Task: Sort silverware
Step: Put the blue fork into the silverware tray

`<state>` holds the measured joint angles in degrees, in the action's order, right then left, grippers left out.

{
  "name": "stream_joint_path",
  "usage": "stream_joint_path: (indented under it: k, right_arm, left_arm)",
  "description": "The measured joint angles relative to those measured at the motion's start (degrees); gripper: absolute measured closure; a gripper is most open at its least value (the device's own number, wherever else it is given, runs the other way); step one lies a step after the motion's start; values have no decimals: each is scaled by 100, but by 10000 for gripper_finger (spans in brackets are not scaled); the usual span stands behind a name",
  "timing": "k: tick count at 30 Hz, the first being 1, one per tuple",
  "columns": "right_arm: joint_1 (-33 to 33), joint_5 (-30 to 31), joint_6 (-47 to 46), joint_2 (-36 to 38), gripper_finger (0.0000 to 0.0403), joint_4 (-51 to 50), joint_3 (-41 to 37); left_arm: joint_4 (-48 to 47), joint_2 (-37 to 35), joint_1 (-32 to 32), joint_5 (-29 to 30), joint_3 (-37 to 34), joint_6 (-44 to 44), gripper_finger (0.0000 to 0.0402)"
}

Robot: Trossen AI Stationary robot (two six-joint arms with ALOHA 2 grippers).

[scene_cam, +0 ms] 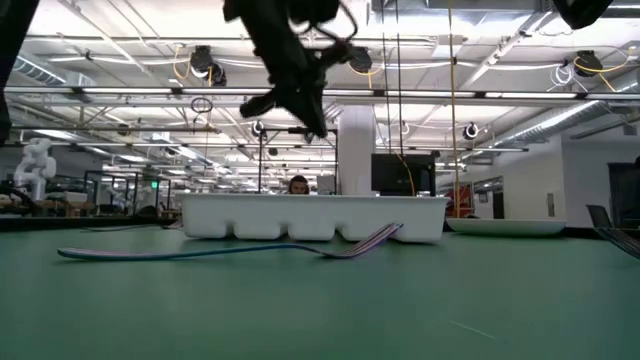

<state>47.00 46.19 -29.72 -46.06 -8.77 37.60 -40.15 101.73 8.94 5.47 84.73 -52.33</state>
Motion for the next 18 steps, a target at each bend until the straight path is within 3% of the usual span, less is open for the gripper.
stream_joint_path:
  k: [6,10,18]
  right_arm:
    - [0,0,-52,2,277,-125,0]
    - [0,0,49,49,277,-140,0]
    - [-2,37,232,163,277,-142,0]
  left_arm:
    - [1238,4,464,-1181,-1003,-299,401]
    - [1779,4,620,-1297,-1414,-609,401]
    - [1727,6,681,-1323,-1709,-990,401]
